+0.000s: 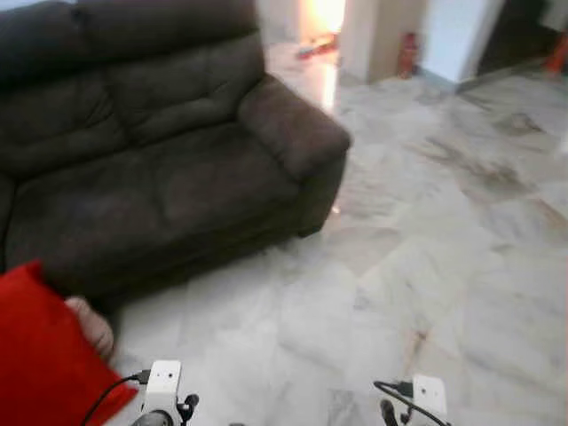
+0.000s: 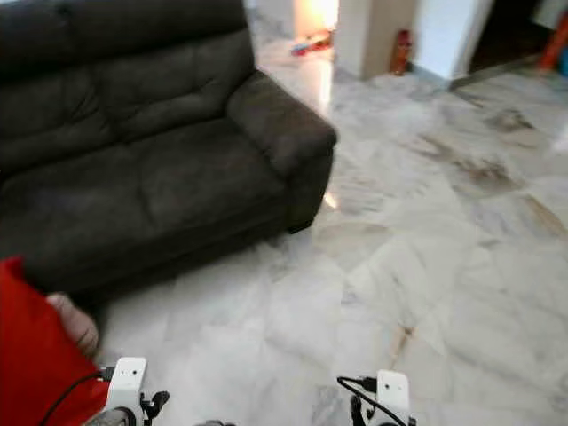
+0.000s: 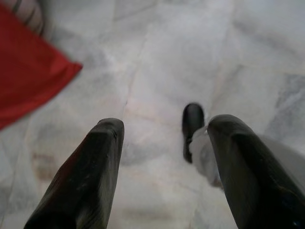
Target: Move the pillow to the sofa from floor
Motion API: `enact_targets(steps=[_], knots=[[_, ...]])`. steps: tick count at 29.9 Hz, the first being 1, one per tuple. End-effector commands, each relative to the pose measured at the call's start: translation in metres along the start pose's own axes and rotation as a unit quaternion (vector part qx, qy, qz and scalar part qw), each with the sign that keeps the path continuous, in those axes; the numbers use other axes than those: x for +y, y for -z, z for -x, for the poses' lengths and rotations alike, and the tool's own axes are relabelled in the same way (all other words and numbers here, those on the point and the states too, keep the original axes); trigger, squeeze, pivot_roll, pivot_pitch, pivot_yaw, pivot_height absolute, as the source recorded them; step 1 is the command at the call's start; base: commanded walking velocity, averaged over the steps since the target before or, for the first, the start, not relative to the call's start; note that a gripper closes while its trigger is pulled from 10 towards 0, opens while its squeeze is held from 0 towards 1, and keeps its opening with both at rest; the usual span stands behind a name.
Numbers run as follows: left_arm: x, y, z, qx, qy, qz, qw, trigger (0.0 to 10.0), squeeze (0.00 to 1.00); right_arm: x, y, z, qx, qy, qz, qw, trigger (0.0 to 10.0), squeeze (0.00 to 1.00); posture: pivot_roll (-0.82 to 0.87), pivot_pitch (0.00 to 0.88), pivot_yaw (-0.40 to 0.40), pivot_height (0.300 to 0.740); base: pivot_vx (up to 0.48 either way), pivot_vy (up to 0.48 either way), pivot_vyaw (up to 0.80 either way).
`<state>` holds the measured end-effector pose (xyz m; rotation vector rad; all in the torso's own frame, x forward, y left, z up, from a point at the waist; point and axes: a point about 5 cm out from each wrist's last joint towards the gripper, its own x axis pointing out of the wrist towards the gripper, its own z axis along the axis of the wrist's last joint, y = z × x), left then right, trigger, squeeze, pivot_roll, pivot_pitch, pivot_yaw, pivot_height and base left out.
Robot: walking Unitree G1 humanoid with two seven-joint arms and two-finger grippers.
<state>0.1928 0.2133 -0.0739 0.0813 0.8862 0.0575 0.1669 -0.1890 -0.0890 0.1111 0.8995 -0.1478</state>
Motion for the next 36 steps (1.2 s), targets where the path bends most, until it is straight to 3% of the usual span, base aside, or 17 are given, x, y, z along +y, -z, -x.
enact_targets(steps=[1,36], knots=[[-0.0001,0.0030,0.0004,0.008,0.000,0.003,1.000,10.0,0.00,-0.0053,0.0064,0.0019,0.012,0.007,-0.001,1.000,10.0,0.00,0.06,0.069,0.005,0.740,0.000,0.000,0.80],[-0.0003,0.0031,0.0004,0.008,-0.001,0.004,1.000,10.0,0.00,-0.0053,0.0060,0.0017,0.013,0.001,0.005,1.000,10.0,0.00,0.06,0.076,0.002,0.740,0.000,0.000,0.80]])
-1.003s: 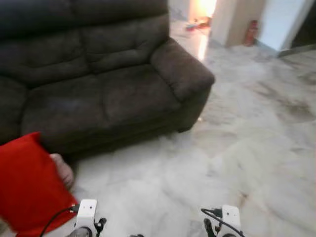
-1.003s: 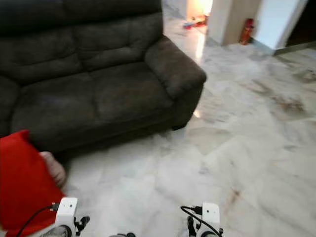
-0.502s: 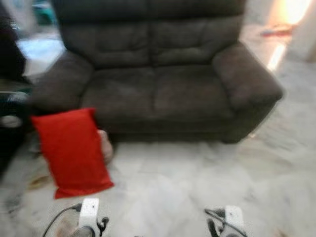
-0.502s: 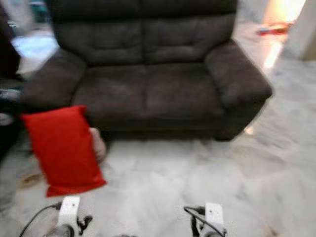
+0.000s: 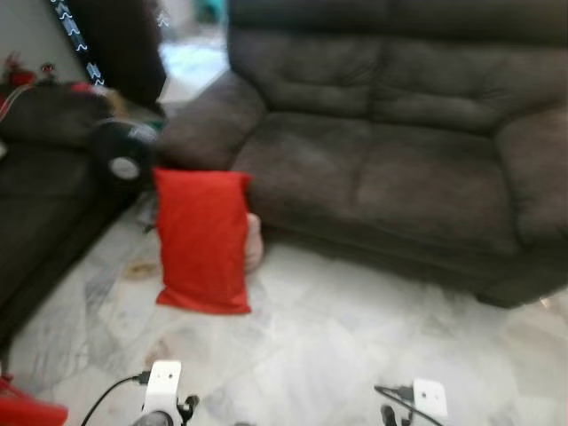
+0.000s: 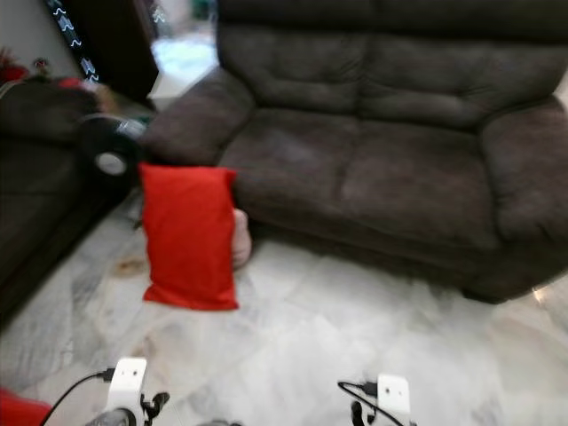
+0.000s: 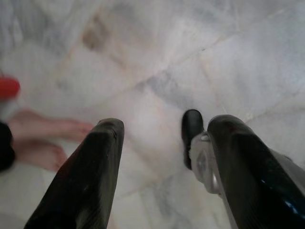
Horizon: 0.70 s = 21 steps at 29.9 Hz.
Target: Move the pillow to the sofa from floor
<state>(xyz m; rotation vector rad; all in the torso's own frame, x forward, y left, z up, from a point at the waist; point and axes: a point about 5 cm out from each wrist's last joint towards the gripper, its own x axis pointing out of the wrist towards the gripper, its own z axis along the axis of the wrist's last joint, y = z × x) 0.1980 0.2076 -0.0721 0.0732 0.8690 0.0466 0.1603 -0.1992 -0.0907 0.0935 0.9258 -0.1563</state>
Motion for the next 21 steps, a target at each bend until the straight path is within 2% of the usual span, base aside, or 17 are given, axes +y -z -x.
enact_targets(steps=[1,13,21], knots=[[0.0053,0.0084,0.0020,0.017,-0.007,0.003,1.000,10.0,0.00,0.0060,0.0014,-0.0001,0.001,-0.007,-0.001,1.000,10.0,0.00,0.06,0.076,0.002,0.740,0.000,0.000,0.80],[0.0054,0.0086,0.0021,0.017,-0.006,0.000,1.000,10.0,0.00,0.0064,0.0019,-0.0001,0.002,-0.008,-0.002,1.000,10.0,0.00,0.06,0.070,0.005,0.740,0.000,0.000,0.68],[0.0053,0.0094,0.0024,0.016,-0.005,-0.004,1.000,10.0,0.00,0.0061,0.0036,0.0004,0.003,-0.007,-0.012,1.000,10.0,0.00,0.06,0.056,0.007,0.740,0.000,0.000,0.00]])
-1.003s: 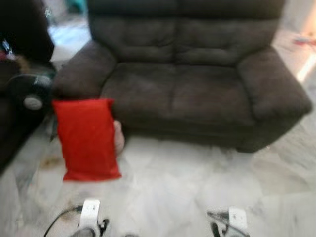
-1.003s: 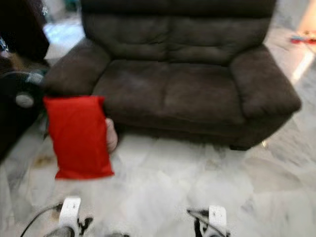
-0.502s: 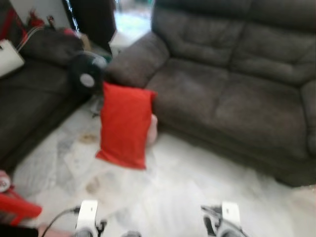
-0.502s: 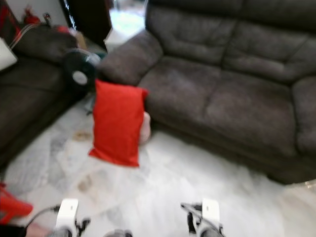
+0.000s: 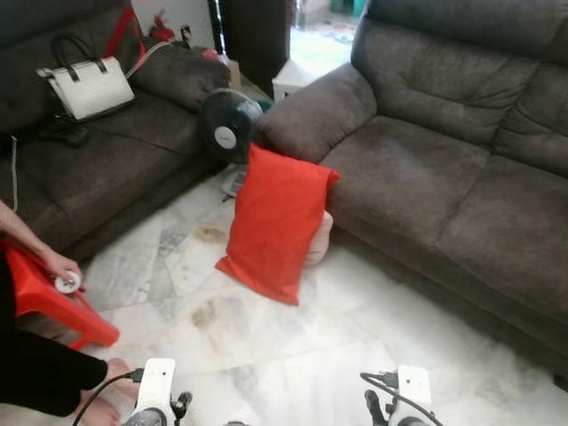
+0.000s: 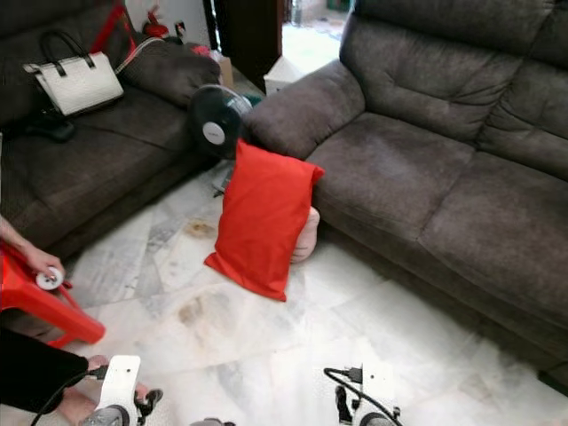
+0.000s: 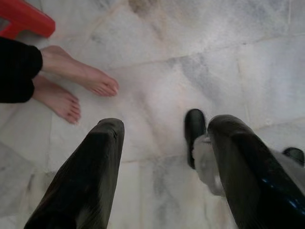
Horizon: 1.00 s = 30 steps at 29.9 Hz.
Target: Move the pillow to the sofa from floor
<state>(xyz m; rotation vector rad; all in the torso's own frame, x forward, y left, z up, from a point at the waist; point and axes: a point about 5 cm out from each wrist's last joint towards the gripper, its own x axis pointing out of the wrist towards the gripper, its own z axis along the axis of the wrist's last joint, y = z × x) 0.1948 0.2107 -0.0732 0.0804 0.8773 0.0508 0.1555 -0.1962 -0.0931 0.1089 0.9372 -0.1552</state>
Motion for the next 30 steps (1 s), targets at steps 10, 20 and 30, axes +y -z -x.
enact_targets(steps=[10,20,30], knots=[[0.0025,0.0071,0.0014,0.016,-0.003,0.001,1.000,10.0,0.00,0.0043,-0.0019,-0.0007,-0.005,-0.005,-0.011,1.000,10.0,0.00,0.06,0.064,0.005,0.740,0.000,0.000,0.00],[0.0025,0.0070,0.0012,0.019,-0.005,0.007,1.000,10.0,0.00,0.0043,-0.0030,-0.0009,-0.007,-0.004,-0.015,1.000,10.0,0.00,0.07,0.076,0.003,0.740,0.209,0.000,0.00],[0.0022,0.0064,0.0010,0.019,-0.004,0.010,1.000,10.0,0.00,0.0044,-0.0039,-0.0011,-0.008,-0.005,-0.014,1.000,10.0,0.00,0.07,0.078,0.002,0.740,0.344,0.000,0.00]])
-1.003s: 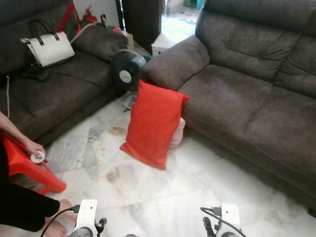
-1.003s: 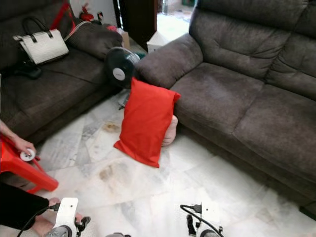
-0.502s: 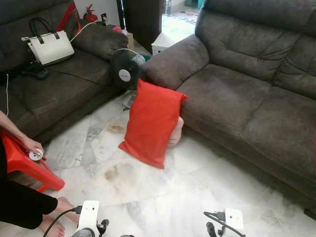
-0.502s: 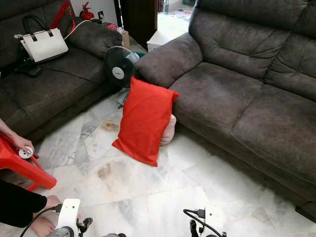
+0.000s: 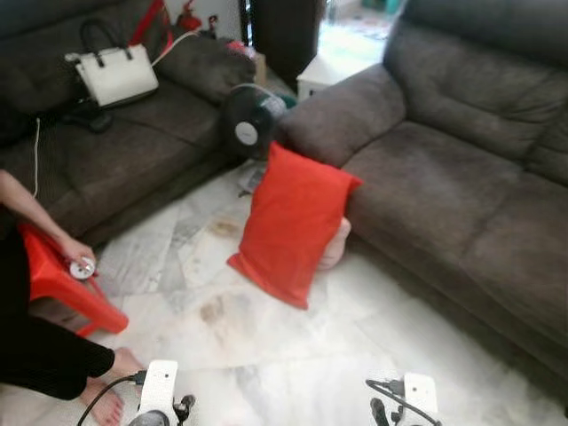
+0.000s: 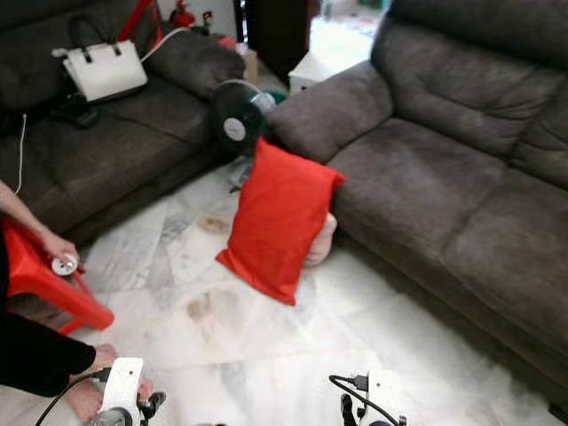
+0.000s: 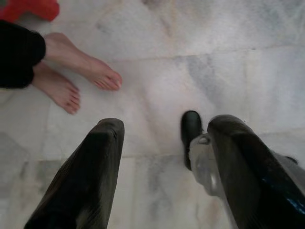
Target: Move the pillow to the sofa from floor
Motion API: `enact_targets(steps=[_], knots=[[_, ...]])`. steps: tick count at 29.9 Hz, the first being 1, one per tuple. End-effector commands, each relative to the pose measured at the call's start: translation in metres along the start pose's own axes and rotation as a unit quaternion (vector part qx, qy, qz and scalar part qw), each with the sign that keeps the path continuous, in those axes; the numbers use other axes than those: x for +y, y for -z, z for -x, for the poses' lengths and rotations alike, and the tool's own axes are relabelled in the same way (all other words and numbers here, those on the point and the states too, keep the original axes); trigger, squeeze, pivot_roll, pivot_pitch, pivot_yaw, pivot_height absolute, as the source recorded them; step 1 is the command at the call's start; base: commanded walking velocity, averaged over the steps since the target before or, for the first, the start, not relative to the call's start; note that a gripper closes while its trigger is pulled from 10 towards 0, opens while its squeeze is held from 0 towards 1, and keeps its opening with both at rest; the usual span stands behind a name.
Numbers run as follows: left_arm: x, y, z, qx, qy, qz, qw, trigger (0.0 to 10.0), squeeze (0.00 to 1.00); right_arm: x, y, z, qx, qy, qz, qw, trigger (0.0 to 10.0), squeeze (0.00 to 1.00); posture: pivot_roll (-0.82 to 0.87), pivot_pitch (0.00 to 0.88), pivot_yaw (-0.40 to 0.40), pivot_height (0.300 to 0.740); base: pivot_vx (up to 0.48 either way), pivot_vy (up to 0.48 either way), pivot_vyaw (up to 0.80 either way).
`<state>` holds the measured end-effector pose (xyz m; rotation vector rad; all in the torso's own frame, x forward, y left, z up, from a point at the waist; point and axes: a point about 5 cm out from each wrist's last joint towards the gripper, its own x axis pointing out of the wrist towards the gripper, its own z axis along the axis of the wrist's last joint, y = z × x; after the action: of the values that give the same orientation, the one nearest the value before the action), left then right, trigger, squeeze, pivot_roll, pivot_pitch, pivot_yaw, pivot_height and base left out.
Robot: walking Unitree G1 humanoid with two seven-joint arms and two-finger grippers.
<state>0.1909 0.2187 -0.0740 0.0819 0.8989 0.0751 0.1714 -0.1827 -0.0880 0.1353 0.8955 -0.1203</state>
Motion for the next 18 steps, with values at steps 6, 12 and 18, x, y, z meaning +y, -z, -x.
enact_targets(steps=[6,12,18], knots=[[-0.0060,0.0029,-0.0002,0.009,0.007,0.006,1.000,10.0,0.00,-0.0121,0.0093,0.0038,0.010,0.018,-0.009,1.000,10.0,0.00,0.07,0.082,0.000,0.740,0.347,0.000,0.00],[-0.0061,0.0031,-0.0002,0.011,0.007,0.006,1.000,10.0,0.00,-0.0122,0.0091,0.0037,0.010,0.018,-0.009,1.000,10.0,0.00,0.07,0.082,-0.001,0.740,0.349,0.000,0.00],[-0.0063,0.0030,-0.0003,0.011,0.008,0.007,1.000,10.0,0.00,-0.0122,0.0088,0.0037,0.009,0.016,-0.008,1.000,10.0,0.00,0.07,0.081,-0.001,0.740,0.282,0.000,0.00]])
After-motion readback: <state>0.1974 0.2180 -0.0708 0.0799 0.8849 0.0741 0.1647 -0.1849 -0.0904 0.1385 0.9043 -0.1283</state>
